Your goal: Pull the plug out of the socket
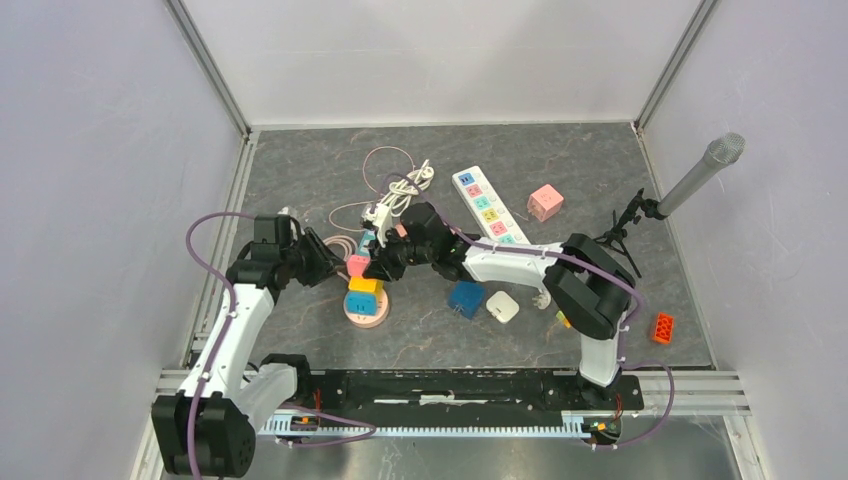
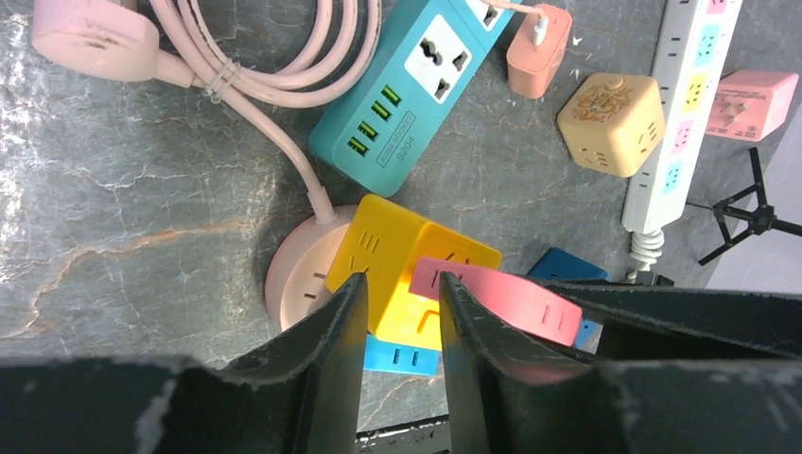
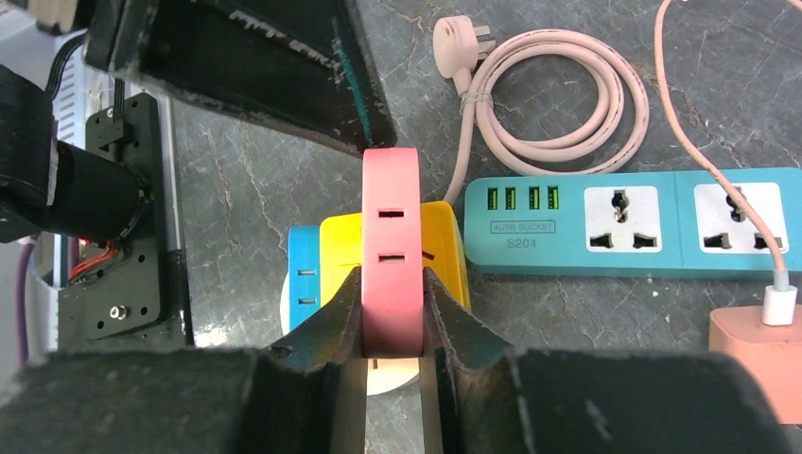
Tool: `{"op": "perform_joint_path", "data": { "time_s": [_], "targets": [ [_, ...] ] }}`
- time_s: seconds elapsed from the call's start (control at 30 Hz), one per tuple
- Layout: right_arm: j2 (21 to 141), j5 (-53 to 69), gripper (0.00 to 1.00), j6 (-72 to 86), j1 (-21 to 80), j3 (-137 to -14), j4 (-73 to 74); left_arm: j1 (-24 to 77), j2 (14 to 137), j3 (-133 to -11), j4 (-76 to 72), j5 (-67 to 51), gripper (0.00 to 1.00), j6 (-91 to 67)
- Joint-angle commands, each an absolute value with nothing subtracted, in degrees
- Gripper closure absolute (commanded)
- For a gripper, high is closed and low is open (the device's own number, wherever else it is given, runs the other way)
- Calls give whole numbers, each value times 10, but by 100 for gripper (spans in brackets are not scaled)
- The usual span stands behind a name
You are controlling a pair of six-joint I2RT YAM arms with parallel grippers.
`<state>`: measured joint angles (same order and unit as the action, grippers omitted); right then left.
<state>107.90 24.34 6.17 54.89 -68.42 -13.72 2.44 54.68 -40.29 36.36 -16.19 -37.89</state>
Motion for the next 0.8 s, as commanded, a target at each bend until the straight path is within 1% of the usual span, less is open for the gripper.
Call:
{"op": "perform_joint_path", "data": {
  "time_s": [0.0,0.13,0.2,0.3,0.4,0.47,0.57,0.77],
  "targets": [
    [1107,239,100,100,549,-730,-127,38,528,-403,403,-170,61,-395],
    [1116,232,100,105,547,-748,-92,38,500,-421,435,-100,62,-400],
    [1119,233,100,110,545,-751,-82,38,483,-424,437,-88,62,-405],
    [1121,236,100,116,541,-751,-78,38,468,-420,415,-127,61,-398],
    [1121,246,100,117,540,-751,-82,39,483,-405,402,-187,61,-388],
    [1120,249,100,118,540,-752,-86,41,498,-395,399,-206,61,-382],
    [1113,257,100,118,540,-745,-101,47,512,-383,393,-208,61,-381],
    [1083,288,100,120,540,-698,-184,52,531,-373,397,-161,62,-392]
  ]
}}
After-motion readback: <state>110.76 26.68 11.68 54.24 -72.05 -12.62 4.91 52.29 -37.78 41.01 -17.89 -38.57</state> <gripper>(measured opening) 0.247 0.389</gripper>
